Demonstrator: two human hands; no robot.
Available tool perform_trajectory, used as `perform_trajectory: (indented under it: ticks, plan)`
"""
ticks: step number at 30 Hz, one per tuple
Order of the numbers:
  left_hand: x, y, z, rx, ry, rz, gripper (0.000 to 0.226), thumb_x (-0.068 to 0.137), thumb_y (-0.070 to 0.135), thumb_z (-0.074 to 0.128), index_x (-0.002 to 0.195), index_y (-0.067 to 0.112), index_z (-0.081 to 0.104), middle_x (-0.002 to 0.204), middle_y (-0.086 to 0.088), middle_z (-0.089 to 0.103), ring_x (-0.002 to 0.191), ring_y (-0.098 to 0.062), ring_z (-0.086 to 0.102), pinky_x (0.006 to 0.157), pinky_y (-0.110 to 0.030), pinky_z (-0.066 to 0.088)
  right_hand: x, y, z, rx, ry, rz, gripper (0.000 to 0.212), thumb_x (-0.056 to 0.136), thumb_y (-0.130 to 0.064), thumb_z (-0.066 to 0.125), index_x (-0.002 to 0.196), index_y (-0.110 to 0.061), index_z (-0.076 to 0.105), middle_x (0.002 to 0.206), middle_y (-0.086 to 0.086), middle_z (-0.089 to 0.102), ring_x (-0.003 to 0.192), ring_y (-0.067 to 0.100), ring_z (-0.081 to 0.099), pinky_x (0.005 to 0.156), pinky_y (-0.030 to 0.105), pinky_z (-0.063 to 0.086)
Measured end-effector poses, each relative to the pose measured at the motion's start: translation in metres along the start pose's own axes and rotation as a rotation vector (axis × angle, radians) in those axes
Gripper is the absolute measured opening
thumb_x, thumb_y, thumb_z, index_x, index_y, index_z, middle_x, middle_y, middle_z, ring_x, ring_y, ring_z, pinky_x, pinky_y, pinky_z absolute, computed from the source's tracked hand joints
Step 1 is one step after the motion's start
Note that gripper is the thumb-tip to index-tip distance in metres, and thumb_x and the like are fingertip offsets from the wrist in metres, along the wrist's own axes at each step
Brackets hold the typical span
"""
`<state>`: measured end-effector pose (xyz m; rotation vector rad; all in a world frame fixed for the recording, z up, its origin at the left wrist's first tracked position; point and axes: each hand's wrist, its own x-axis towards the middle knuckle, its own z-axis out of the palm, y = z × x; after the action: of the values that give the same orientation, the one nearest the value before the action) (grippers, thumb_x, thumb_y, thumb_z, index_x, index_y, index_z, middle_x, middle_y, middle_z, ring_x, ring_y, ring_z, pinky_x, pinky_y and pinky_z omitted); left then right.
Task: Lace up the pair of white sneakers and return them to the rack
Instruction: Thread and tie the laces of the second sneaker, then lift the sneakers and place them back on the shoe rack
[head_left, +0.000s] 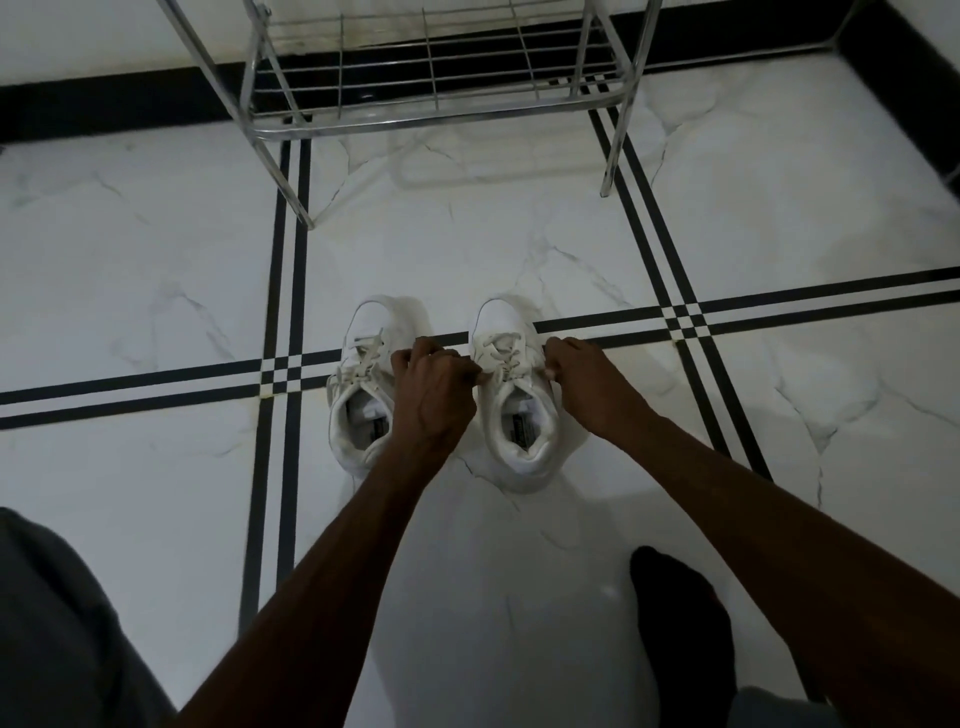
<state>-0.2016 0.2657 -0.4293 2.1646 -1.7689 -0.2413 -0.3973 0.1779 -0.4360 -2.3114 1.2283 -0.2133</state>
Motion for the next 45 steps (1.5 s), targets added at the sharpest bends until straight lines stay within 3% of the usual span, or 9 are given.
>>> perform_trajectory:
  ticks: [4, 7, 13, 18, 21, 24, 36, 41, 45]
  plan:
    - [0.006, -0.025, -0.020, -0.171, 0.086, -0.036, 0.027, 0.094, 0.031, 0.067, 0.112, 0.012, 0.076, 0.110, -0.011, 0.075, 0.111, -0.031, 0.058, 0.097, -0.040, 0.045, -0.004, 0.000, -0.013, 0.424, -0.305, 0.327, 0.068, 0.089, -0.063, 0.053, 0.136, -0.014, 0.044, 0.118, 0.004, 0.058, 0.106, 0.029, 0.064, 0.079, 0.041, 0.060]
    - [0.001, -0.051, -0.040, -0.150, 0.164, -0.241, 0.045, 0.097, 0.044, 0.061, 0.125, 0.010, 0.067, 0.129, -0.013, 0.066, 0.128, -0.032, 0.051, 0.104, -0.039, 0.039, -0.005, -0.004, -0.020, 0.620, -0.454, 0.420, 0.096, 0.071, -0.064, 0.074, 0.150, -0.027, 0.032, 0.129, -0.002, 0.047, 0.113, 0.021, 0.059, 0.067, 0.037, 0.064]
    - [-0.018, -0.102, -0.053, -0.287, 0.007, -0.651, 0.086, 0.085, 0.082, 0.041, 0.118, 0.007, 0.068, 0.118, -0.018, 0.072, 0.118, -0.037, 0.064, 0.101, -0.049, 0.050, 0.012, -0.021, -0.006, 0.415, -0.283, 0.223, 0.065, 0.072, -0.036, 0.082, 0.131, -0.022, 0.057, 0.124, 0.000, 0.066, 0.094, 0.007, 0.063, 0.055, 0.016, 0.056]
    - [-0.037, -0.087, -0.057, -0.679, -0.161, -0.709, 0.081, 0.076, 0.094, 0.041, 0.098, 0.023, 0.074, 0.106, -0.002, 0.077, 0.102, -0.023, 0.071, 0.096, -0.047, 0.056, 0.023, -0.039, 0.010, 0.382, -0.165, 0.232, 0.049, 0.074, -0.030, 0.080, 0.118, -0.017, 0.063, 0.106, 0.000, 0.069, 0.077, 0.000, 0.061, 0.043, 0.006, 0.043]
    - [-0.045, -0.082, -0.058, -0.848, -0.230, -0.693, 0.054, 0.076, 0.075, 0.069, 0.112, 0.035, 0.069, 0.116, -0.001, 0.074, 0.103, -0.020, 0.072, 0.088, -0.048, 0.062, 0.026, -0.046, 0.018, 0.295, -0.129, 0.213, 0.055, 0.068, -0.039, 0.079, 0.116, -0.017, 0.064, 0.106, 0.002, 0.072, 0.089, 0.017, 0.067, 0.063, 0.019, 0.047]
    - [-0.052, -0.082, -0.049, -0.859, -0.234, -0.656, 0.080, 0.063, 0.047, 0.090, 0.135, 0.027, 0.061, 0.122, -0.003, 0.069, 0.105, -0.024, 0.072, 0.088, -0.050, 0.063, 0.025, -0.050, 0.021, 0.283, -0.087, 0.247, 0.060, 0.057, -0.049, 0.071, 0.111, -0.022, 0.065, 0.100, 0.000, 0.073, 0.091, 0.020, 0.069, 0.075, 0.035, 0.057]
    - [-0.034, -0.034, -0.061, -0.684, 0.143, -0.686, 0.049, 0.087, 0.014, 0.070, 0.136, 0.015, 0.064, 0.127, -0.001, 0.071, 0.106, -0.013, 0.067, 0.078, -0.013, 0.055, 0.018, -0.063, -0.012, 0.324, 0.040, 0.297, 0.047, 0.062, -0.046, 0.068, 0.105, -0.027, 0.067, 0.090, -0.006, 0.073, 0.083, 0.018, 0.069, 0.072, 0.037, 0.059]
    - [-0.025, 0.021, -0.156, -0.755, 0.161, -0.738, 0.046, 0.084, 0.023, 0.065, 0.130, 0.019, 0.067, 0.118, 0.001, 0.074, 0.102, -0.007, 0.068, 0.088, -0.038, 0.061, 0.011, -0.106, -0.118, 0.373, 0.043, 0.298, 0.040, 0.064, -0.041, 0.067, 0.101, -0.028, 0.067, 0.083, -0.009, 0.073, 0.078, 0.016, 0.068, 0.069, 0.038, 0.059]
    - [-0.006, 0.074, -0.254, -0.785, 0.156, -0.721, 0.046, 0.088, 0.017, 0.067, 0.134, 0.023, 0.066, 0.117, 0.003, 0.074, 0.100, -0.001, 0.068, 0.073, -0.011, 0.053, 0.010, -0.149, -0.229, 0.383, 0.058, 0.313, 0.050, 0.065, -0.039, 0.068, 0.114, -0.031, 0.067, 0.087, -0.009, 0.075, 0.080, 0.016, 0.070, 0.072, 0.038, 0.059]
